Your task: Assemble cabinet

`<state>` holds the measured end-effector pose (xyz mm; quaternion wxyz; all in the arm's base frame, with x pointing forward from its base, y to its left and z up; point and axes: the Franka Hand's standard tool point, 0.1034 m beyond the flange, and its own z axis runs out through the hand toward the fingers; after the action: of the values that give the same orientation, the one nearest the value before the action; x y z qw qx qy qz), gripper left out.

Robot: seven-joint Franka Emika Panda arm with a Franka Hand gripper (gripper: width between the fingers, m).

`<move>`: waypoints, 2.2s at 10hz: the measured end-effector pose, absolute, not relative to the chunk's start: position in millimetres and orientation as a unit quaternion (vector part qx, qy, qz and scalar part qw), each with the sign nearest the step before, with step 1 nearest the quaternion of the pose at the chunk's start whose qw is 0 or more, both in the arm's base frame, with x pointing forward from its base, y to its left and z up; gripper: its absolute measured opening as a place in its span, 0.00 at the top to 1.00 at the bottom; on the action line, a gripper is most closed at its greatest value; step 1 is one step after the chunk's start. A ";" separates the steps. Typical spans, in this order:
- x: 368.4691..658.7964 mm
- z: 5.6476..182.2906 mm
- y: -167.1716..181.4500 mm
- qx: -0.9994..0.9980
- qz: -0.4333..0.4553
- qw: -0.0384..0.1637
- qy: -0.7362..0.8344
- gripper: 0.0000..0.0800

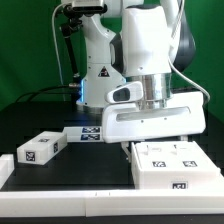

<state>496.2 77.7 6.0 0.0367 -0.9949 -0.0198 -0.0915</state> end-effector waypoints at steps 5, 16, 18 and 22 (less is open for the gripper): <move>504.0 5.1 79.5 -0.995 -0.093 0.038 -0.020 0.16; 499.7 4.4 78.2 -0.994 -0.090 0.035 -0.046 0.99; 501.1 27.5 71.5 -0.995 -0.072 0.030 -0.056 0.99; 511.2 72.2 69.8 -0.996 -0.066 0.025 -0.060 0.99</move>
Offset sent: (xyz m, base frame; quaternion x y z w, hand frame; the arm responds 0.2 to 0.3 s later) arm 0.0168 0.0025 -0.0135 -0.0022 0.0183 0.0195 0.9996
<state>511.2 69.8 72.2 0.0254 -0.9957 -0.0601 -0.0655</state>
